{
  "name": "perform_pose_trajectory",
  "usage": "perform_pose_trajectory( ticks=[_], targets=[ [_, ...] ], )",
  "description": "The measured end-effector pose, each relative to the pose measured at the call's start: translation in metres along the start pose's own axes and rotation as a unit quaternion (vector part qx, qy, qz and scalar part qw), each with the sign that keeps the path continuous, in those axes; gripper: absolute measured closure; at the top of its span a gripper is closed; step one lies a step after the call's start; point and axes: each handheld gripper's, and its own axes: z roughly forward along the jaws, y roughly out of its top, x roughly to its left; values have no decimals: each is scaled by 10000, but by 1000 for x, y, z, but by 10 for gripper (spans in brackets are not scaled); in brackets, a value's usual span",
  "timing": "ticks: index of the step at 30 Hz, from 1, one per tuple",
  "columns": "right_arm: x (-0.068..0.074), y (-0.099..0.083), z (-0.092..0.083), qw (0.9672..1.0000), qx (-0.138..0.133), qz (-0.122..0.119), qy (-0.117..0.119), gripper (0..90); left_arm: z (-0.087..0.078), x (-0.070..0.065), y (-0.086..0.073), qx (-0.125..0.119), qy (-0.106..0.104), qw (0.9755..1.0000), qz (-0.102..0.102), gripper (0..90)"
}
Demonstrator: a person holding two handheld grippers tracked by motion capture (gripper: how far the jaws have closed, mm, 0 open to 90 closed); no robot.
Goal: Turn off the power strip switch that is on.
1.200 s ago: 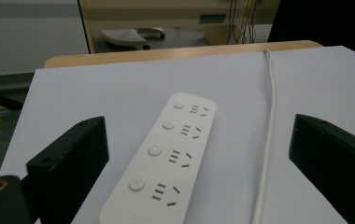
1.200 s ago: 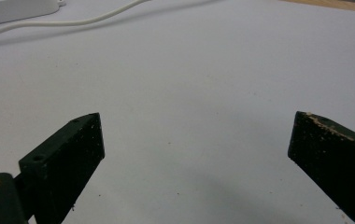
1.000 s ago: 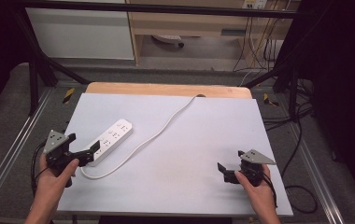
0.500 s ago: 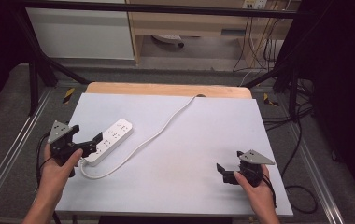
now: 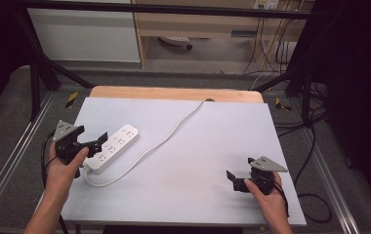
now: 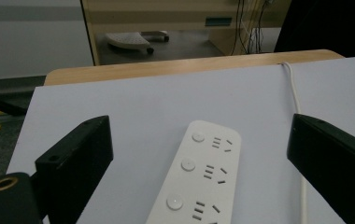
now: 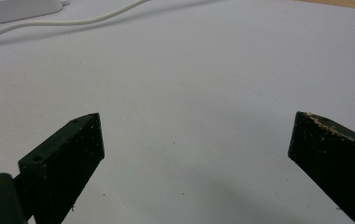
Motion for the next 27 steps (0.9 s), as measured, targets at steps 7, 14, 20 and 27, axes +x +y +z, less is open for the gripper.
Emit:
perform_pose_trajectory(
  ticks=[7,14,20,27],
  targets=[
    [0,0,0,10000,14,-1,0,39,5,7,-2,-6,58,10000,-65,73],
    [0,0,1,10000,46,-12,2,39,11,13,-4,59,77,9999,-78,77],
    [0,0,1,10000,48,-14,1,39,16,17,-6,115,70,9999,-95,92],
    [0,0,2,10000,60,-23,-7,39,23,24,-8,192,119,9996,-175,146]
  ],
)
